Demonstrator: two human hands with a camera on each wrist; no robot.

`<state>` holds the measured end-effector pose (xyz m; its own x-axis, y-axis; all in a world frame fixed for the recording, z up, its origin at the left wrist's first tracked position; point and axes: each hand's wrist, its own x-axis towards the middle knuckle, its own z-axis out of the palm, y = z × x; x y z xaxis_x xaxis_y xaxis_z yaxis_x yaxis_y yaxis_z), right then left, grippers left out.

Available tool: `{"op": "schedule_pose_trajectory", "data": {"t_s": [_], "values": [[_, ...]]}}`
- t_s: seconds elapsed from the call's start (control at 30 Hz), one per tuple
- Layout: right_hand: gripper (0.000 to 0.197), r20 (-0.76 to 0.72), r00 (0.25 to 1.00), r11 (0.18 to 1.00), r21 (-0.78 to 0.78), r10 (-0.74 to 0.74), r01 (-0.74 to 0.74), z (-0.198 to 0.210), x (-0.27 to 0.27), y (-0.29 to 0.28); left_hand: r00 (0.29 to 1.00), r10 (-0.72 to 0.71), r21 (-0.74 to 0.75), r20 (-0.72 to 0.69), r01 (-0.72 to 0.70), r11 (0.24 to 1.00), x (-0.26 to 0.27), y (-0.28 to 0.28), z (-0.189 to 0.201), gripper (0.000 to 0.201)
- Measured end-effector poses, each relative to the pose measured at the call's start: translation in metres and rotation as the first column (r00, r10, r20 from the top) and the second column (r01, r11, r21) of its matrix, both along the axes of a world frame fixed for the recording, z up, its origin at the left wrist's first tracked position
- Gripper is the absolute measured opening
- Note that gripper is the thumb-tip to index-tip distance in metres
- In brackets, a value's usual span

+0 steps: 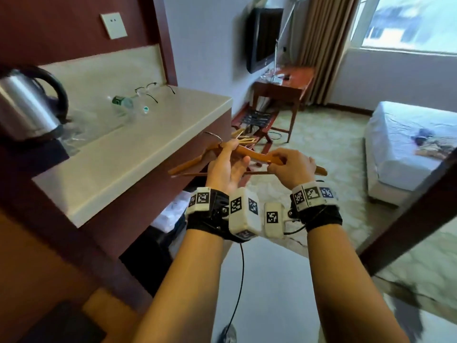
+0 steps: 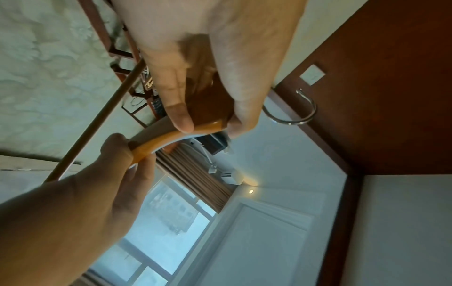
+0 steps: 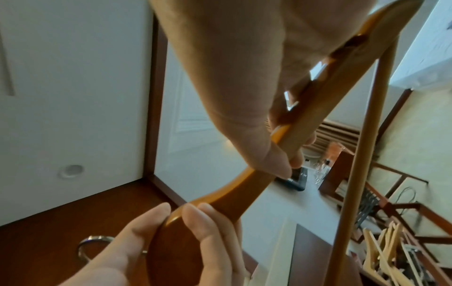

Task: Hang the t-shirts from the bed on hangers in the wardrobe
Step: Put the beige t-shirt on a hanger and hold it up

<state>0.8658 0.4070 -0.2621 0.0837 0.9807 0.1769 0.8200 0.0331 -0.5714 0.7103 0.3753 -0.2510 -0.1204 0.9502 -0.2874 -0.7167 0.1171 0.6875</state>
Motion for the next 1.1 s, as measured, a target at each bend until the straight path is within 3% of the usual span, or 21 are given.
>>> {"op": "schedule_pose_trajectory", "data": {"t_s": [0.17,0.27,0.33,0.53,0.77,0.93,1.1], "values": [[0.019,-0.028,0.988,0.986,-0.077,-0.152,0.149,0.001,0.04,0.079,0.985,-0.175,-0.04,-0.007,0.174,0.984,0.039,0.112,-0.012,0.031],[0.02,-0.045,0.964,0.961,-0.101,-0.262,0.256,-0.007,0.072,0.124,0.959,-0.283,-0.035,-0.017,0.282,0.959,0.07,0.176,-0.017,0.018],[0.021,-0.051,0.943,0.939,-0.127,-0.328,0.32,-0.015,0.097,0.148,0.93,-0.367,-0.033,-0.009,0.366,0.93,0.096,0.212,-0.022,0.009],[0.016,-0.058,0.895,0.89,-0.159,-0.442,0.428,-0.038,0.176,0.23,0.823,-0.564,-0.033,-0.062,0.563,0.826,0.188,0.321,-0.052,0.018],[0.028,-0.07,0.898,0.892,-0.178,-0.434,0.416,-0.063,0.289,0.36,0.739,-0.673,-0.045,-0.006,0.673,0.739,0.311,0.461,-0.08,0.011],[0.034,-0.122,0.905,0.905,-0.186,-0.408,0.383,-0.05,0.362,0.464,0.732,-0.675,-0.063,-0.096,0.672,0.738,0.391,0.563,-0.064,0.012],[0.03,-0.18,0.895,0.908,-0.188,-0.408,0.376,-0.05,0.42,0.557,0.728,-0.68,-0.067,-0.091,0.677,0.733,0.447,0.66,-0.064,0.014]]}}
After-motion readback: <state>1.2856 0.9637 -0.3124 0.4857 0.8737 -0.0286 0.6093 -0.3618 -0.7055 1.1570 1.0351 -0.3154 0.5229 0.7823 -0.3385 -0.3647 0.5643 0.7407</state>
